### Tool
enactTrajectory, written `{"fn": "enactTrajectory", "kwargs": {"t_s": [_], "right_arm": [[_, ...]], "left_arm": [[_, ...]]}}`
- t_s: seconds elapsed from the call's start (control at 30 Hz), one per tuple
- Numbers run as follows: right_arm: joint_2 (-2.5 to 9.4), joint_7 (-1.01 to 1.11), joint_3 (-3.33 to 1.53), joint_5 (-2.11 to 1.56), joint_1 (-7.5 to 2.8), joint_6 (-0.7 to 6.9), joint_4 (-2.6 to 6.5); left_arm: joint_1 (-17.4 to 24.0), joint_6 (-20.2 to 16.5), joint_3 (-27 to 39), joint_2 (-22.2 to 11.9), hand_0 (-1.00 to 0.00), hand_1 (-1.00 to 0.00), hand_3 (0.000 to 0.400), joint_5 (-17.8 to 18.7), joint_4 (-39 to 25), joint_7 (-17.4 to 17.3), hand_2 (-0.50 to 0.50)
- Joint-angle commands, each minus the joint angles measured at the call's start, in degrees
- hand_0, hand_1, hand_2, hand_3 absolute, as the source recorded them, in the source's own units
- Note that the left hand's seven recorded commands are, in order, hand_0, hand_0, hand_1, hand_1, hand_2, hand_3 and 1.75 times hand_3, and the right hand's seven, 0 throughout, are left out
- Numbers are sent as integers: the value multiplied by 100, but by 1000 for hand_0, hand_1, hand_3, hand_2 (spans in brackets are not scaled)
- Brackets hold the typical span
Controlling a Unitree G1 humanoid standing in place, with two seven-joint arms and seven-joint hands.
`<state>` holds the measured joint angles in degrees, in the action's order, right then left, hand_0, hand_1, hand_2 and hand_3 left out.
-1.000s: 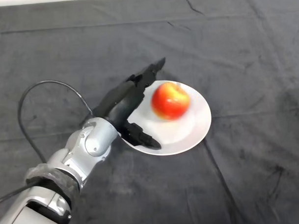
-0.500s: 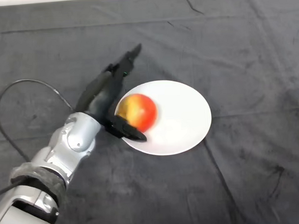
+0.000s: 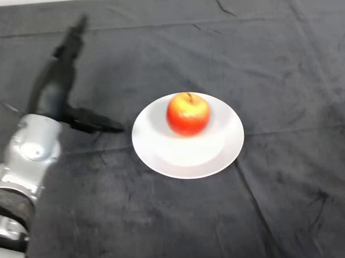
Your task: Move the apple to the plate
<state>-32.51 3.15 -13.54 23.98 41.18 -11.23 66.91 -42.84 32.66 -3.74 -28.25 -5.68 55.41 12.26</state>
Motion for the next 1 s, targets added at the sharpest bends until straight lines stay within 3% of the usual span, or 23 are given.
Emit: {"fn": "enactTrajectory", "kwargs": {"t_s": [0.03, 0.53, 1.0], "right_arm": [[-153, -32, 15, 14, -2, 0, 0], [-154, -30, 17, 11, -10, 7, -15], [-155, -28, 18, 10, -13, 12, -23]], "left_arm": [[358, -78, 240, -397, 0, 0, 0, 145, -302, 138, 0], [772, -261, 1232, -1067, 0, 0, 0, 545, -691, 442, 0], [1124, -320, 1944, -1484, 0, 0, 0, 751, -873, 662, 0]]}}
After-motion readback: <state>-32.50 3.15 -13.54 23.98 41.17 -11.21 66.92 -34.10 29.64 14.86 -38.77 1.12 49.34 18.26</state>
